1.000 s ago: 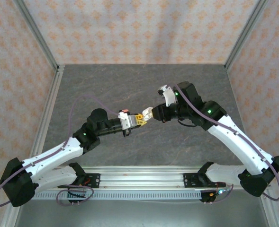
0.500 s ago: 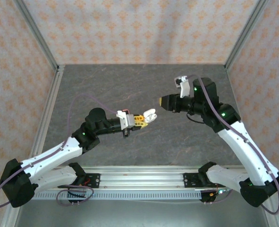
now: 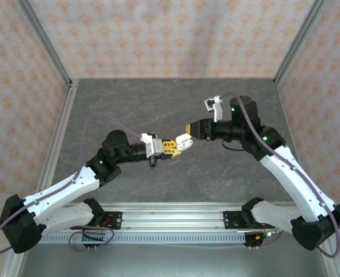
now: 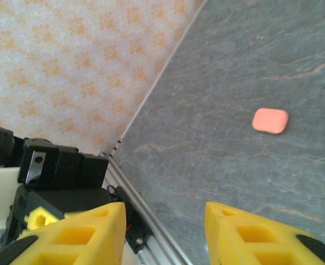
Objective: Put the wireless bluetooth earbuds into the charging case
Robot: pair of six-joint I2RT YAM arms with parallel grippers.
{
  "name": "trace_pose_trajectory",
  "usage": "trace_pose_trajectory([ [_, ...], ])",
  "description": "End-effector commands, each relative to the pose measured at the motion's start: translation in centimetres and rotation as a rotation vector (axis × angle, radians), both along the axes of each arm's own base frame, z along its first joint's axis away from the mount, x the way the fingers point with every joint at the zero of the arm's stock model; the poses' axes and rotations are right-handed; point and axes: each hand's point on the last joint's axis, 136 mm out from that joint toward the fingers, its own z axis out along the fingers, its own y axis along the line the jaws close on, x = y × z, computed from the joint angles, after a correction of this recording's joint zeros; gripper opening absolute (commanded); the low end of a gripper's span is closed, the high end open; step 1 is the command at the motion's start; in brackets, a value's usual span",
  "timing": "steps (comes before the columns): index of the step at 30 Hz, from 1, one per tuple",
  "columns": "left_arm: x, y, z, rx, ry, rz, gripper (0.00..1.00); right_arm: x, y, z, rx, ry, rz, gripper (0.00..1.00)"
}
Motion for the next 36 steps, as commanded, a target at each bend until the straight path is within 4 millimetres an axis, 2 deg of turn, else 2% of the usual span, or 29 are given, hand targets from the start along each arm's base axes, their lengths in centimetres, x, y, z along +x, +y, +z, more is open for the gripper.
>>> trace_pose_trajectory([
  [1, -0.1, -0.1, 2.2, -0.045, -0.034, -0.011, 0.0, -0.6, -2.4, 1.1, -0.062, -0.096, -0.083, 0.36],
  [4, 0.1, -0.2, 2.0, -0.041, -0.027, -0.007, 0.0, -1.5, -2.4, 1.1, -0.094, -0.119, -0.058, 0.29],
  [11, 0.2, -0.3, 1.9, -0.04, -0.017, -0.01, 0.0, -3.1, -0.5, -0.4, -0.208, -0.138, 0.049, 0.16],
  [16, 0.1, -0.3, 2.0, -0.035, -0.018, -0.01, 0.0, -2.5, -0.4, -2.2, -0.285, -0.117, 0.042, 0.15],
  [24, 0.1, -0.3, 2.0, -0.031, -0.026, -0.008, 0.0, -2.6, -1.2, -3.1, -0.332, -0.121, 0.032, 0.16],
  [27, 0.2, -0.3, 1.9, -0.029, -0.024, -0.011, 0.0, -2.8, -1.3, -2.6, -0.321, -0.144, 0.034, 0.18],
  [31, 0.2, -0.4, 1.8, -0.026, -0.024, -0.013, 0.0, -3.4, -0.5, -0.7, -0.233, -0.176, 0.065, 0.28],
  [36, 0.1, -0.3, 1.8, -0.026, -0.023, -0.013, 0.0, -3.4, -0.3, 0.7, -0.195, -0.193, 0.057, 0.28],
])
